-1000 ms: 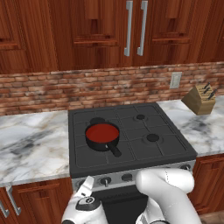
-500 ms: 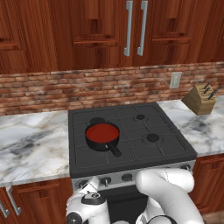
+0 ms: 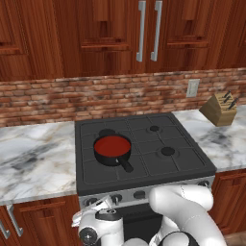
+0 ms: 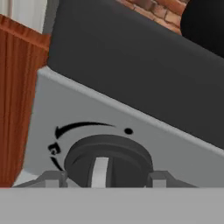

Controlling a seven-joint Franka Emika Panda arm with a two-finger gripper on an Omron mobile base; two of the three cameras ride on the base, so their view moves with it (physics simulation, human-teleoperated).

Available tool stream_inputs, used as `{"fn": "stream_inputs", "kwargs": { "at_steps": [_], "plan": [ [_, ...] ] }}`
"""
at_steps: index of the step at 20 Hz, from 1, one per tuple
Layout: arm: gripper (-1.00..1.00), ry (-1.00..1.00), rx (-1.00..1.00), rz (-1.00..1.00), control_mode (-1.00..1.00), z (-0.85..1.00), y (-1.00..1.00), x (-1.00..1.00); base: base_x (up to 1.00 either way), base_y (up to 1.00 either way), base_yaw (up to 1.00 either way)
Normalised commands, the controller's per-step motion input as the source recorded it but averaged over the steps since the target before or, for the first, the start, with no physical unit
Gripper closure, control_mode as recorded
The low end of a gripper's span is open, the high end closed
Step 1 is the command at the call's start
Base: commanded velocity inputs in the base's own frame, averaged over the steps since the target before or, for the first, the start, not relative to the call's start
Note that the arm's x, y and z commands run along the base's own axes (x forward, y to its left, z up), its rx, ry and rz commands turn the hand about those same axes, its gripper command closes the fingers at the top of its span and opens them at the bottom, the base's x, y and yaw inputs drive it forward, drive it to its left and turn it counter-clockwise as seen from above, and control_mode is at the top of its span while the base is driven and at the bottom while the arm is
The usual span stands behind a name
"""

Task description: Wait until the marinara sauce is simmered to a deep red color and then turn off the stove.

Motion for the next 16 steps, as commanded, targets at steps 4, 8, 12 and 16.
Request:
{"fn": "stream_inputs", "kwargs": {
  "at_steps": [4, 8, 12, 16],
  "plan": [
    [1.0, 0.0, 0.28, -0.13, -1.0, -0.13, -0.03, -0.07, 0.0, 0.0, 0.0],
    [1.0, 0.0, 0.29, -0.14, -1.0, -0.14, -0.03, -0.05, 0.0, 0.0, 0.0],
    [1.0, 0.0, 0.29, -0.14, -1.0, -0.13, 0.0, -0.04, 0.0, 0.0, 0.0],
    [1.0, 0.0, 0.28, -0.14, -1.0, -0.13, 0.0, -0.03, 0.0, 0.0, 0.0]
  ]
}}
